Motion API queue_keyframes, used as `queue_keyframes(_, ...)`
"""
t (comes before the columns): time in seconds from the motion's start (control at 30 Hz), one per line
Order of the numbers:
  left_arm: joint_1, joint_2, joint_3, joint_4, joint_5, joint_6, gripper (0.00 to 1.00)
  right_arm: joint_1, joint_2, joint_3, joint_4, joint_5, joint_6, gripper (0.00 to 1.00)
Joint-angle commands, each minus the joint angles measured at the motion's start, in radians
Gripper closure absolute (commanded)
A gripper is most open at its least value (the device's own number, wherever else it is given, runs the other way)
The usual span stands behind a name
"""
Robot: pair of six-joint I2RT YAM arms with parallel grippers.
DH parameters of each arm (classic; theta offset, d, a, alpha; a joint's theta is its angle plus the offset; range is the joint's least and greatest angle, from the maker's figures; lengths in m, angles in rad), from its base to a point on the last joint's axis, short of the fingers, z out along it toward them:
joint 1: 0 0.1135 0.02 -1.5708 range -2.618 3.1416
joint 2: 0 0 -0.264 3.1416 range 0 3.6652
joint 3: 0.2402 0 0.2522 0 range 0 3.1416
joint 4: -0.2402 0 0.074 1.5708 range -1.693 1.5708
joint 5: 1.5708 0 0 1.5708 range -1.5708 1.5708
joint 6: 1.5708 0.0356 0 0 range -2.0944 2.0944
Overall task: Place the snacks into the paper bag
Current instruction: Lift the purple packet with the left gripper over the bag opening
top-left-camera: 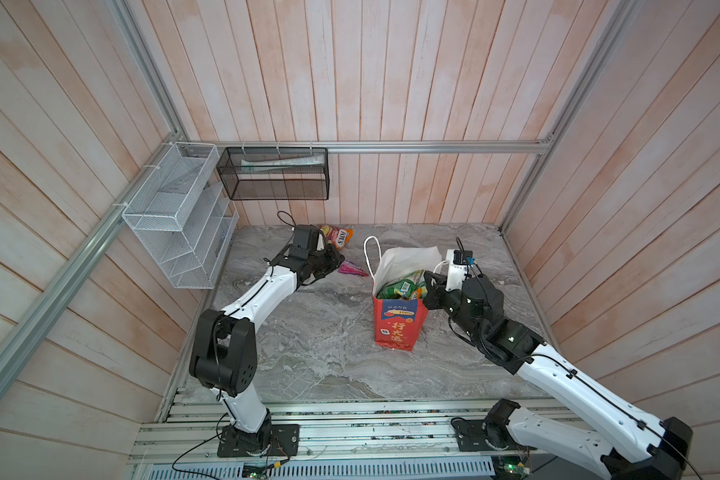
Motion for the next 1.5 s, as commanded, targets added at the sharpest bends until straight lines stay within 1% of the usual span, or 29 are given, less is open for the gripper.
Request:
queue_keyframes(0.0,-0.009,-0.088,-0.015,0.049,-0.031,-0.015,1.00,0.010,-0.010,0.026,0.006,0.012,-0.008,1.00)
queue_keyframes(0.17,-0.023,-0.200,-0.038,0.047,-0.072,-0.019,1.00,0.011,-0.008,0.026,0.008,0.013,-0.008,1.00)
queue_keyframes(0.5,-0.056,-0.393,-0.061,0.047,-0.094,-0.022,1.00,0.014,-0.004,0.026,0.007,0.015,-0.009,1.00)
queue_keyframes(0.67,-0.085,-0.468,-0.065,0.049,-0.123,-0.019,1.00,0.016,-0.003,0.026,0.009,0.015,-0.010,1.00)
queue_keyframes(1.0,-0.127,-0.600,-0.066,0.053,-0.135,-0.013,1.00,0.019,0.001,0.025,0.010,0.017,-0.011,1.00)
queue_keyframes(1.23,-0.172,-0.657,-0.069,0.105,-0.085,-0.002,1.00,0.020,0.001,0.025,0.009,0.017,-0.012,1.00)
queue_keyframes(1.47,-0.195,-0.700,-0.101,0.206,-0.023,0.005,1.00,0.023,0.002,0.026,0.011,0.019,-0.014,1.00)
